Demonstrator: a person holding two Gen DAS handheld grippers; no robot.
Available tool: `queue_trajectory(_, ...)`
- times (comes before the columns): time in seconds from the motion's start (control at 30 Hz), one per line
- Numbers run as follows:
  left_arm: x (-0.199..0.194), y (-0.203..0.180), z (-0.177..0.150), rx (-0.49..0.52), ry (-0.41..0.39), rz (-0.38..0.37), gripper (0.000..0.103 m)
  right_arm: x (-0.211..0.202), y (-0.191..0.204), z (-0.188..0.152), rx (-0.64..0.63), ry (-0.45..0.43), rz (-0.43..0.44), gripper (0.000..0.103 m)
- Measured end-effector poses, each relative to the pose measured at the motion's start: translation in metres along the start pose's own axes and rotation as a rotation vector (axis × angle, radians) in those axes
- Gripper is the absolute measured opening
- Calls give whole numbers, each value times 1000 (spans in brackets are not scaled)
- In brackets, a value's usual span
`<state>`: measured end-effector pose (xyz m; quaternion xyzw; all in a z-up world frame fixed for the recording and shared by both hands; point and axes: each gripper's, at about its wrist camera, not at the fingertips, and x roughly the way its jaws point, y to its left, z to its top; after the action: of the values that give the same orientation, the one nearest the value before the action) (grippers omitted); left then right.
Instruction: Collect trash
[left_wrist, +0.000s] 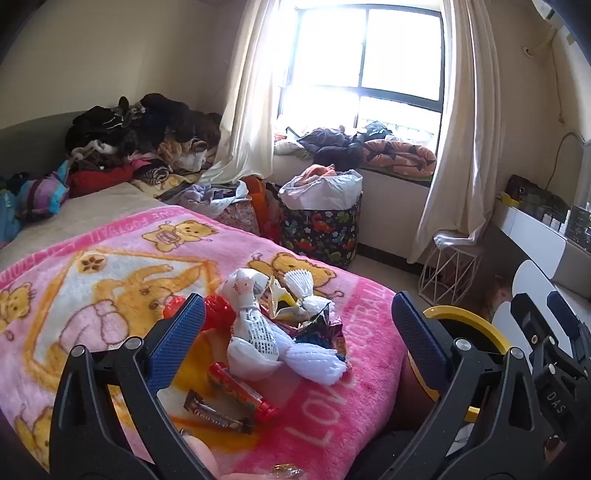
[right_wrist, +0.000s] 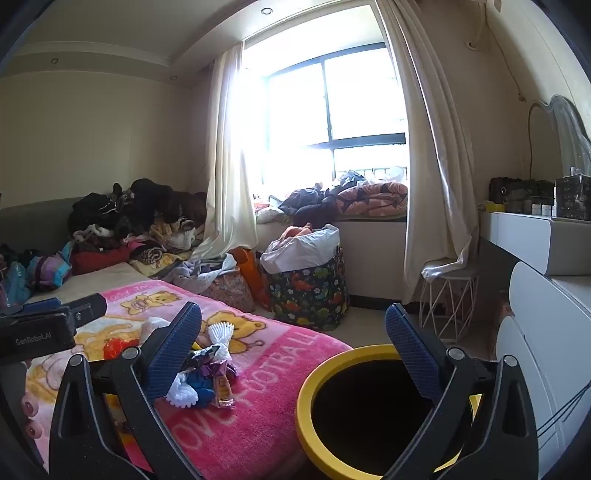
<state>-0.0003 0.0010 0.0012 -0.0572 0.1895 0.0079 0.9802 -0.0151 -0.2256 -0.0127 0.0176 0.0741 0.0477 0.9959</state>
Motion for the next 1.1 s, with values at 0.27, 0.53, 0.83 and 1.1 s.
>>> queue_trajectory(0.27, -2, -6, 3, 0, 2, -5, 93, -3, -1, 0, -12, -14, -12, 97)
queue_trajectory(0.53, -4, -8, 6, -7, 1, -8, 93, 0, 0, -10, -5, 12, -4, 97)
queue_trajectory(0.83, -5, -9, 4, -5, -5, -10, 93, 3, -2, -6, -4, 20, -2, 97)
queue_trajectory(1.1, -4, -5, 2, -8, -9, -12, 93, 0, -2, -7, -6, 16, -5, 97)
